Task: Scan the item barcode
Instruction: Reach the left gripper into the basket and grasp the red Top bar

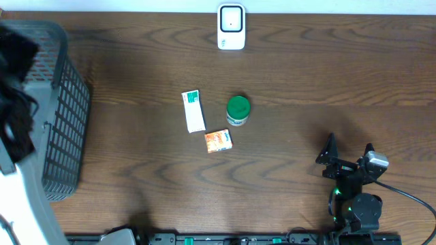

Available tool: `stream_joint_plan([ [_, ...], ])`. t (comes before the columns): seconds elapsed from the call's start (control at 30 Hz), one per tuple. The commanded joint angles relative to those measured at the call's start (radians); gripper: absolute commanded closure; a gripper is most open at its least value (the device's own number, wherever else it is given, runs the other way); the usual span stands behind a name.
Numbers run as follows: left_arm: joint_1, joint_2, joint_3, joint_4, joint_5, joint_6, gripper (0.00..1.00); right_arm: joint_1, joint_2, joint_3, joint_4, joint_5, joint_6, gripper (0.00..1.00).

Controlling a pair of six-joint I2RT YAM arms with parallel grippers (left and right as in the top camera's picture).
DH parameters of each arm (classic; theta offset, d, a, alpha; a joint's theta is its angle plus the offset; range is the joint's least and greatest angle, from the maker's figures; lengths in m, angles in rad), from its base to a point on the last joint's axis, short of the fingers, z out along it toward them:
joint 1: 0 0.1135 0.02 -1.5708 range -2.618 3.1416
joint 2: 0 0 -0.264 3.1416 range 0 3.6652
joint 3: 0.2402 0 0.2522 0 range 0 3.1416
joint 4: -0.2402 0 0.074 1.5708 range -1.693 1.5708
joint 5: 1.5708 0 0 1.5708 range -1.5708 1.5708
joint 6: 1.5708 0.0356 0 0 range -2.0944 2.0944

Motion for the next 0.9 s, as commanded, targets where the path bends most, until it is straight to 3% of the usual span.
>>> stream_joint_plan([
  [0.0, 0.134, 0.139, -0.048, -0.037, 0.071, -0.157, 0.03, 0.008, -0.003, -0.002, -0.002, 0.000, -0.013, 0.01],
  [0.07, 0.171, 0.196, -0.053, -0.031, 0.080, -0.061, 0.05, 0.008, -0.003, -0.002, -0.002, 0.000, -0.013, 0.01],
  [0.17, 0.207, 0.298, -0.053, 0.000, 0.065, 0.197, 0.13, 0.008, -0.003, -0.002, -0.002, 0.000, -0.013, 0.01],
  [0.27, 0.227, 0.377, -0.053, 0.010, 0.058, 0.367, 0.14, 0.008, -0.003, -0.002, -0.002, 0.000, -0.013, 0.01],
  [0.47, 0.261, 0.535, -0.053, 0.017, 0.050, 0.436, 0.12, 0.008, -0.003, -0.002, -0.002, 0.000, -0.013, 0.01],
  [0.5, 0.267, 0.564, -0.053, 0.034, 0.027, 0.462, 0.02, 0.008, -0.003, -0.002, -0.002, 0.000, -0.013, 0.01],
  [0.73, 0.293, 0.735, -0.057, -0.033, 0.010, 0.500, 0.03, 0.008, -0.003, -0.002, -0.002, 0.000, -0.013, 0.01],
  [0.87, 0.295, 0.794, -0.062, 0.003, 0.010, 0.652, 0.05, 0.008, -0.003, -0.002, -0.002, 0.000, -0.013, 0.01],
])
